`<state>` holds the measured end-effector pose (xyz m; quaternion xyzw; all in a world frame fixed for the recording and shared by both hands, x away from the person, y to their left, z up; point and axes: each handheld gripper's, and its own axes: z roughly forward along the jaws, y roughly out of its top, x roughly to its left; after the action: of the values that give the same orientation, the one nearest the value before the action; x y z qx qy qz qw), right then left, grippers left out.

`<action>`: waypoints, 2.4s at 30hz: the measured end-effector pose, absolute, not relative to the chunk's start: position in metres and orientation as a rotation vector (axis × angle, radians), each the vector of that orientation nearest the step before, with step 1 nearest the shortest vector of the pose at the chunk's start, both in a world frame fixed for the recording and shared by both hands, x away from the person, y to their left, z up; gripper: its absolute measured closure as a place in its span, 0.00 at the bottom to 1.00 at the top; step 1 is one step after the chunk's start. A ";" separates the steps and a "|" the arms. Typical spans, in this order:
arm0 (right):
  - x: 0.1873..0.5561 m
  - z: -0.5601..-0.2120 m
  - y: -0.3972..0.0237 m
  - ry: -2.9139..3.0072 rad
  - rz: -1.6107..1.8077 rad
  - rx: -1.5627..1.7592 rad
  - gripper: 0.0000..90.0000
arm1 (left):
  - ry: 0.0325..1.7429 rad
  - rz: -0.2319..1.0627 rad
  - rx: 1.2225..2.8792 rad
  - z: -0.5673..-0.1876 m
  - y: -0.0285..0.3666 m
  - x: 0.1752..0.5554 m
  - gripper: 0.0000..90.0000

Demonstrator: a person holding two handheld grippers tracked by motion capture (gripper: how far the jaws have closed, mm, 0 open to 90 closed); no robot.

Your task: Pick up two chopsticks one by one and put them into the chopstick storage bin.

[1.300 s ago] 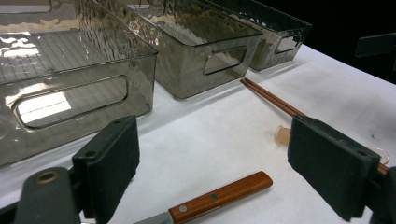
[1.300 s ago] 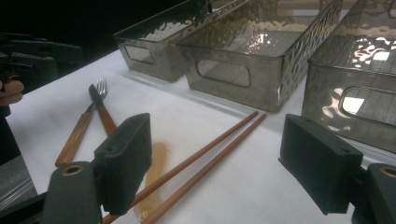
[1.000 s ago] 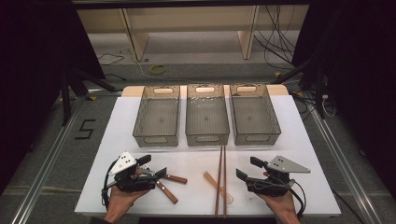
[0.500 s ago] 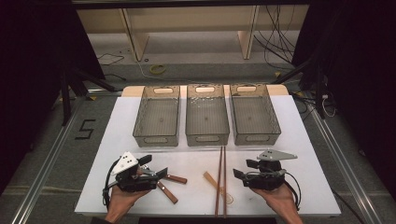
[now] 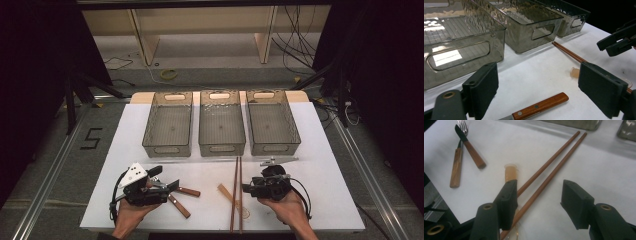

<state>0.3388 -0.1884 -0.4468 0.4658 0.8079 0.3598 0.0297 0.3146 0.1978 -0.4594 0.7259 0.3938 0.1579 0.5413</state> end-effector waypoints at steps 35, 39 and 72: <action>0.350 -0.475 -0.164 2.667 0.992 1.517 0.75 | 0.931 0.386 1.722 -0.459 0.199 0.314 0.18; 0.352 -0.476 -0.163 2.667 0.992 1.528 0.77 | 0.932 0.384 1.721 -0.459 0.199 0.314 0.18; 0.359 -0.477 -0.157 2.666 1.002 1.579 0.84 | 0.932 0.386 1.722 -0.459 0.199 0.315 0.18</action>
<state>0.3595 -0.1569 -0.4775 0.4842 0.8173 0.3072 -0.0576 0.3152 0.1991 -0.4587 0.7252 0.3925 0.1624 0.5419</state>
